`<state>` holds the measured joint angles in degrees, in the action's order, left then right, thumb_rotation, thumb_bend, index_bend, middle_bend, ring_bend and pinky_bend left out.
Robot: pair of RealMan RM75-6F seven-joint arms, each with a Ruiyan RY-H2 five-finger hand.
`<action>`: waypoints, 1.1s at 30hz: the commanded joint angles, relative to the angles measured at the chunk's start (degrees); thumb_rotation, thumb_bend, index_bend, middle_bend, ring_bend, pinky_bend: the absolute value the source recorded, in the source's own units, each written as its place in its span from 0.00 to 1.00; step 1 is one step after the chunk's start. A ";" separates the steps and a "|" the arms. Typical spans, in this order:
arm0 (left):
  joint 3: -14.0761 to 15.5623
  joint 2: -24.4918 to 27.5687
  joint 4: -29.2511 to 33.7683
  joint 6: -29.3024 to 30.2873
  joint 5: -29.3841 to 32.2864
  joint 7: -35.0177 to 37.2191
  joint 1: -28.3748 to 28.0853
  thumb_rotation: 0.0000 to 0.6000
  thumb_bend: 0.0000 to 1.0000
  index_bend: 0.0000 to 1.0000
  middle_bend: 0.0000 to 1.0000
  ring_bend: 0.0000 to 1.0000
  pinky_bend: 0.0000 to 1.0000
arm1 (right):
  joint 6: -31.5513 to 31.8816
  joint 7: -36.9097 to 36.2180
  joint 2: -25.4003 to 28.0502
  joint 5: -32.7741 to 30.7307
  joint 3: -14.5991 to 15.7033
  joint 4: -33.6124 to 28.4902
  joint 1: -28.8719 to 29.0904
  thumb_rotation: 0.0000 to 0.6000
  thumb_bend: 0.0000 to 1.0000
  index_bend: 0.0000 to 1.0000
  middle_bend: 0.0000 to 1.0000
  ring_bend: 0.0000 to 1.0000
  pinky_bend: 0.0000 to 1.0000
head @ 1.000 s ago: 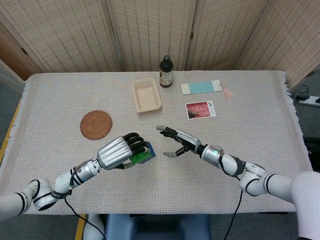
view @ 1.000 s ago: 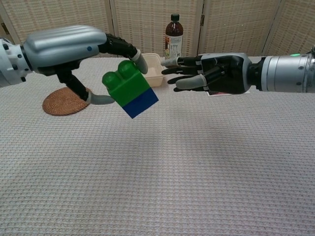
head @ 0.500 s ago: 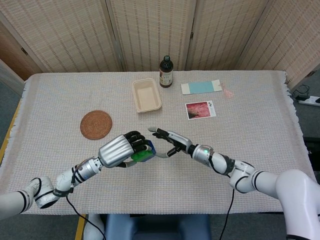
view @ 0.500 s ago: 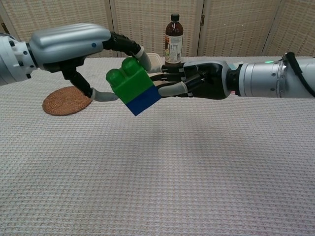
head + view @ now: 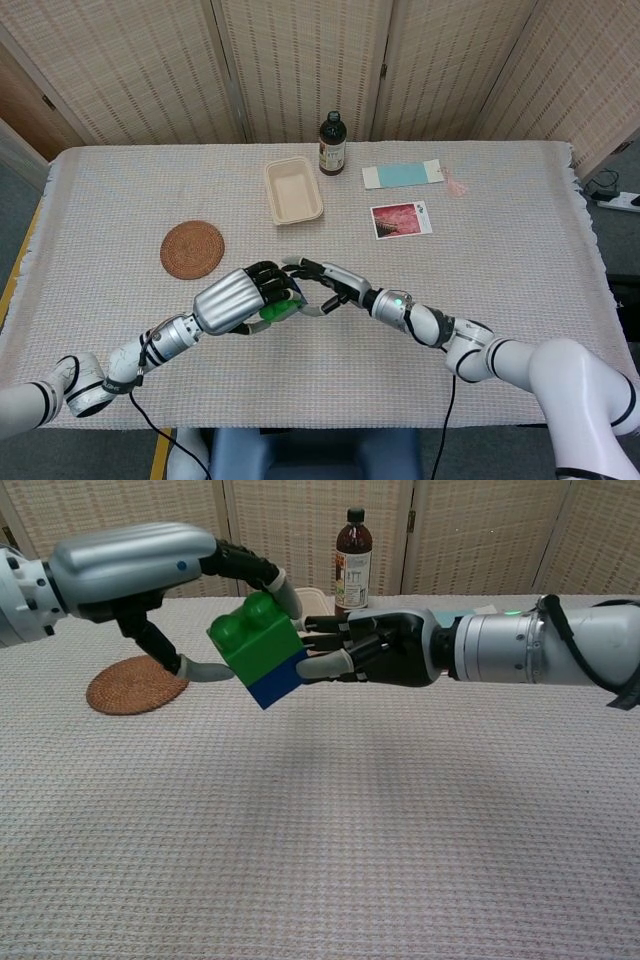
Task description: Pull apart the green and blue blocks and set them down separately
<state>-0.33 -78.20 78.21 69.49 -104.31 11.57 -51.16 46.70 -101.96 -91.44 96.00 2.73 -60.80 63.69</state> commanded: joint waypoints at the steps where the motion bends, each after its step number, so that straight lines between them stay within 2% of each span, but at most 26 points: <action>1: 0.04 0.01 -0.12 0.04 -0.02 0.30 -0.03 1.00 0.37 0.82 0.85 0.42 0.26 | 0.10 -0.20 -0.41 -0.10 0.08 0.37 0.23 1.00 0.37 0.08 0.15 0.12 0.05; 7: 0.24 -0.18 -0.71 0.25 -0.03 0.67 0.11 1.00 0.37 0.82 0.85 0.42 0.26 | 1.21 -1.22 -0.80 0.27 0.38 0.56 0.62 1.00 0.37 0.16 0.22 0.17 0.10; 21: -0.19 -0.89 -0.93 0.09 0.45 1.39 -0.29 1.00 0.37 0.82 0.85 0.42 0.26 | 1.07 -1.03 -1.57 0.10 1.23 1.54 1.54 1.00 0.37 0.24 0.27 0.21 0.14; 33: -0.14 -1.54 -1.15 0.59 0.41 2.85 -0.36 1.00 0.37 0.82 0.86 0.42 0.26 | 1.11 2.05 -2.66 -2.27 -0.48 1.34 1.01 1.00 0.37 0.45 0.44 0.34 0.25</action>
<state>-0.46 -79.72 77.08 70.06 -103.91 14.41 -51.52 47.84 -99.94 -94.06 93.78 2.30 -59.42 64.72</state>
